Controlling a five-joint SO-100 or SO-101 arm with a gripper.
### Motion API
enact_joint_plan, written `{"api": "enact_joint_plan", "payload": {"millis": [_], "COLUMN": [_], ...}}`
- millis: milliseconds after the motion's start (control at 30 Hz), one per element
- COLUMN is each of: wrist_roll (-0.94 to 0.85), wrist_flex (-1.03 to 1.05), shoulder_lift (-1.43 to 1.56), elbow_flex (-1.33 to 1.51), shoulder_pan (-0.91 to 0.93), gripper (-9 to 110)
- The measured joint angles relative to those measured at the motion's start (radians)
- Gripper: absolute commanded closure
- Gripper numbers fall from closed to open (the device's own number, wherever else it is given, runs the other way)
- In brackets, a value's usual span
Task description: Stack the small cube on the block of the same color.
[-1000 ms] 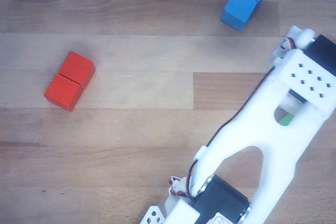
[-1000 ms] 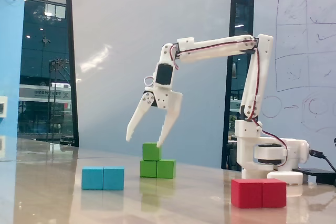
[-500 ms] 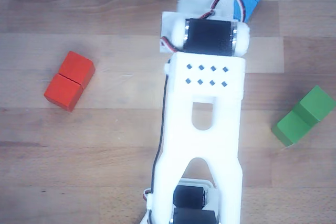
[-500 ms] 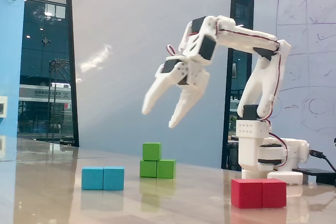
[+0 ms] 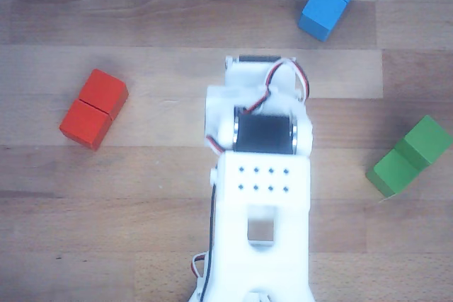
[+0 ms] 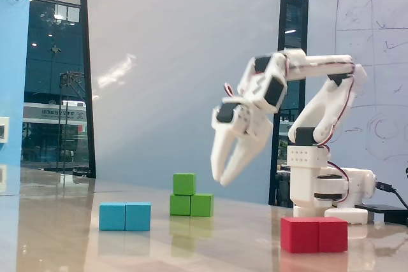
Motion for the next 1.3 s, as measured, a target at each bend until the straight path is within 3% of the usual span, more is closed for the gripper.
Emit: {"api": "enact_joint_plan", "payload": {"millis": [333,700,867,1300], "wrist_roll": [0.000,0.000,0.000,0.000], "wrist_flex": [-0.034,0.293,0.390,0.394], "shoulder_lift": [0.569,0.962,1.037,1.039], "elbow_flex": [0.465,0.492,0.502,0.503], "shoulder_pan": [0.000,0.000,0.000,0.002], "gripper": [102,101,101,102]}}
